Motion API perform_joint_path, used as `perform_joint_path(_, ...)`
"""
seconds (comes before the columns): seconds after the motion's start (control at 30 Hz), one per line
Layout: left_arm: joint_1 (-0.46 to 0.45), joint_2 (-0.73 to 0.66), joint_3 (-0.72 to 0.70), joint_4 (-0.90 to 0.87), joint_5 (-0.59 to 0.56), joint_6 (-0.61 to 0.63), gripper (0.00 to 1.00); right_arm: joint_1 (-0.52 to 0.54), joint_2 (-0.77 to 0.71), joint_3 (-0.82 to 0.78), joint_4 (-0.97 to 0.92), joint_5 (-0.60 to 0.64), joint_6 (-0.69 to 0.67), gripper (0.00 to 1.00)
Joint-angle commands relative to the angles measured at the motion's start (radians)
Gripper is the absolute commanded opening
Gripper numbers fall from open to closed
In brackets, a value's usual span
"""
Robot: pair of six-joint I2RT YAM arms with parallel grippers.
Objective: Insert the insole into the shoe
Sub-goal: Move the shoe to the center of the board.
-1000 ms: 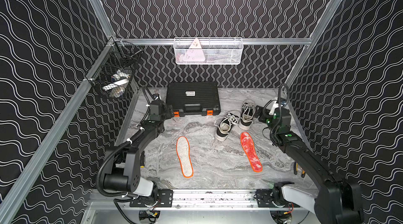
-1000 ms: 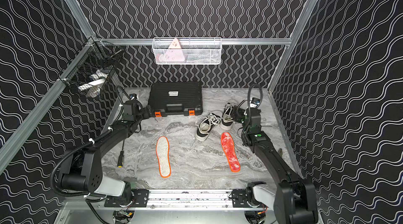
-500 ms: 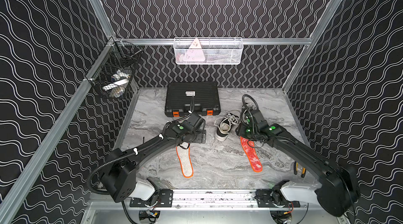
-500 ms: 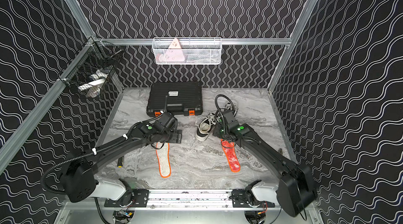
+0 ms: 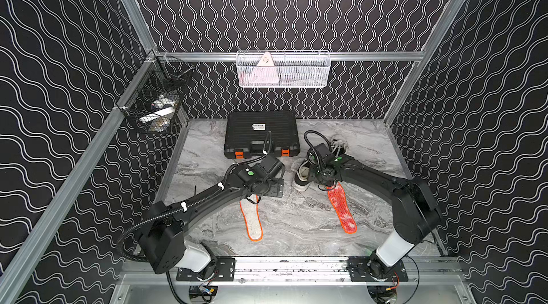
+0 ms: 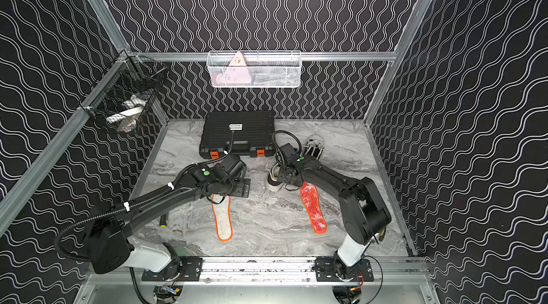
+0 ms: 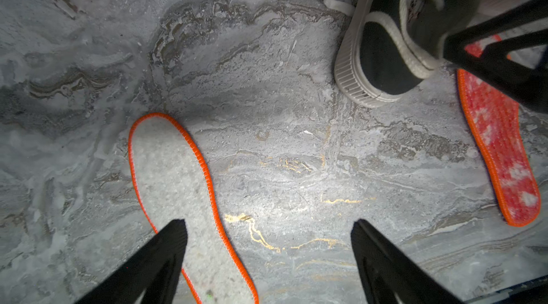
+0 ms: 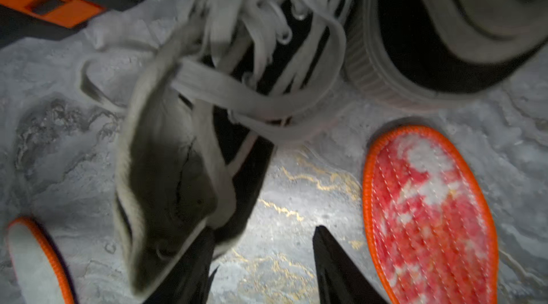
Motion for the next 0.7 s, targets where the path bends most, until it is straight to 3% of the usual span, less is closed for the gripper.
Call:
perform_joint_path(0.0, -0.001, 0.003, 0.020, -0.040, -0.021, -0.004, 0.92, 0.001, 0.027, 0.048, 0.011, 0.029, -0.012, 0.57)
perform_joint_path(0.27, 0.000, -0.013, 0.038, -0.057, -0.049, -0.011, 0.92, -0.010, 0.029, 0.062, 0.003, 0.019, -0.026, 0.55)
perform_joint_path(0.5, 0.000, 0.008, 0.077, -0.059, -0.022, -0.003, 0.91, -0.032, 0.106, 0.040, 0.051, 0.026, -0.069, 0.29)
perform_joint_path(0.6, 0.000, 0.008, 0.082, -0.065, -0.012, -0.003, 0.91, -0.032, 0.081, 0.036, 0.043, 0.019, -0.108, 0.12)
perform_joint_path(0.67, 0.000, 0.008, 0.084, -0.066, 0.007, 0.002, 0.90, -0.031, 0.028, -0.002, 0.055, -0.018, -0.119, 0.09)
